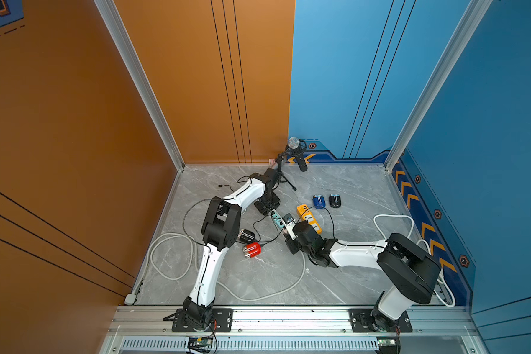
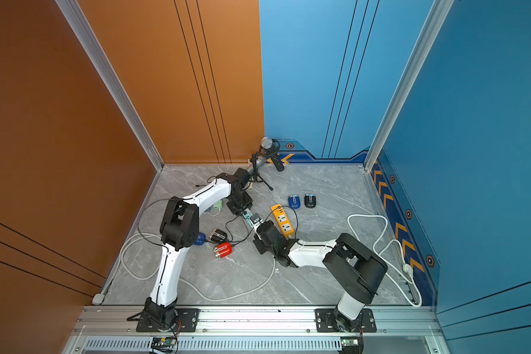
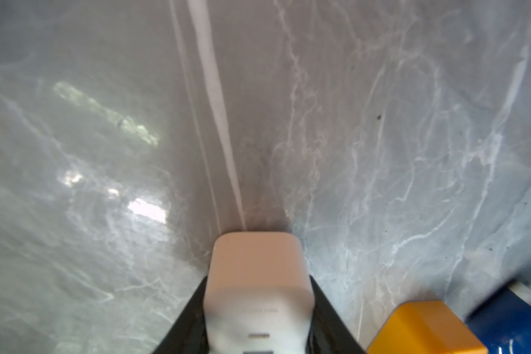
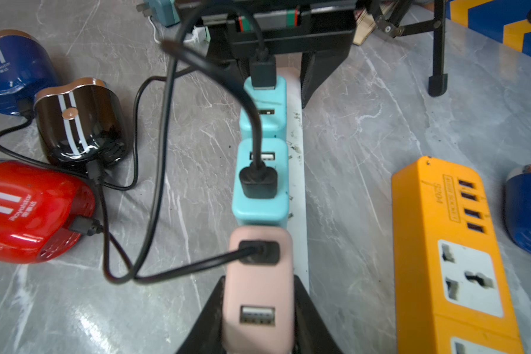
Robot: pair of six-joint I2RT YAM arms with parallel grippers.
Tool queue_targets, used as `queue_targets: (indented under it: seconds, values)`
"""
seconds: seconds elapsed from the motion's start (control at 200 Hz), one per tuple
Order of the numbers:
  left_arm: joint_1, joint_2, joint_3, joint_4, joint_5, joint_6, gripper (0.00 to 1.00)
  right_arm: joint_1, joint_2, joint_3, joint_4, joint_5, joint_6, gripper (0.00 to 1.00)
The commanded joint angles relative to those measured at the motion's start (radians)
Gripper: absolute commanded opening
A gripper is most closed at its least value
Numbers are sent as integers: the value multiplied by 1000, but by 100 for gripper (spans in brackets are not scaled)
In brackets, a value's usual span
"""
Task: Unplug the electric shaver
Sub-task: Remove the plug from the socket.
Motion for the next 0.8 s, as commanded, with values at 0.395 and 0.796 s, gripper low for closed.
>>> queue_targets:
  seconds: [0.395, 0.796]
  values:
    - [-32, 63, -1, -18, -14, -22, 28, 67, -66, 35, 53, 132, -110, 28]
    - [-38, 61, -9, -17, -19, -23, 28, 58, -81, 13, 66, 68, -10, 28]
